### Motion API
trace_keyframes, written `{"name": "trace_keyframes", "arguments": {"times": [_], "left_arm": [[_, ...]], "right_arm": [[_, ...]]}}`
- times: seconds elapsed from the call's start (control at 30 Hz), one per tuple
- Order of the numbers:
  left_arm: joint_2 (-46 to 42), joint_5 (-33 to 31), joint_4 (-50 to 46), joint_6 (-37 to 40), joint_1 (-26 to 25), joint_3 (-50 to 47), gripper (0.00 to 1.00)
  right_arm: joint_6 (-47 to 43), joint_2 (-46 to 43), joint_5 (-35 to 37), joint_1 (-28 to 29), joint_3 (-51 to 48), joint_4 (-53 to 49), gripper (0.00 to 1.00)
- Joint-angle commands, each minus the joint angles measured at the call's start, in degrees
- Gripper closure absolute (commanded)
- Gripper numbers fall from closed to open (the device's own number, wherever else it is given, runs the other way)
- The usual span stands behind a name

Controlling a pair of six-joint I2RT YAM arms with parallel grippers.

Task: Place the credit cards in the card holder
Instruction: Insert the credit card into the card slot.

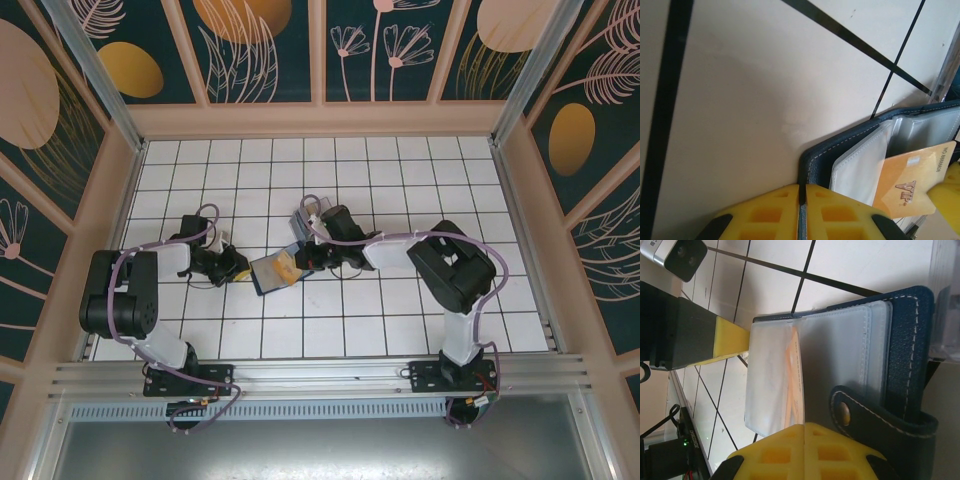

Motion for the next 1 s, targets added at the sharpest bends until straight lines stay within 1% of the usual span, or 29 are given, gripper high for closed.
{"name": "trace_keyframes", "arguments": {"times": [0.0,0.2,0.4,0.47,0.6,0.8,0.87,0.97], "left_arm": [[0.75,0.44,1.12,-0.93,-0.88,-0.45,0.88],[1.08,1.18,1.46,-1.35,-0.88,-0.75,0.93],[0.79,1.31,1.46,-1.33,-0.93,-1.15,0.95],[0.88,1.53,1.19,-1.09,-0.88,-1.35,0.95],[0.37,1.33,1.02,-1.35,-0.88,-2.11,0.97],[0.48,1.15,1.09,-1.36,-0.88,-2.11,0.99],[0.76,1.22,0.96,-1.35,-0.88,-1.96,0.99],[0.4,1.07,0.69,-1.35,-0.88,-1.93,1.0]], "right_arm": [[2.07,1.57,-1.14,0.95,0.84,2.13,1.0],[5.31,2.79,0.15,1.49,1.5,3.08,1.0],[9.84,1.82,4.96,2.22,-1.11,5.5,1.0],[10.56,1.33,6.36,2.37,-2.22,6.16,1.0],[11.87,1.01,6.97,3.34,-3.13,7.24,1.0],[11.48,0.35,9.17,4.3,-3.2,5.83,1.0],[10.99,0.26,9.56,4.39,-2.78,4.71,0.94],[9.76,-1.01,11.21,4.39,-2.25,2.13,0.76]]}}
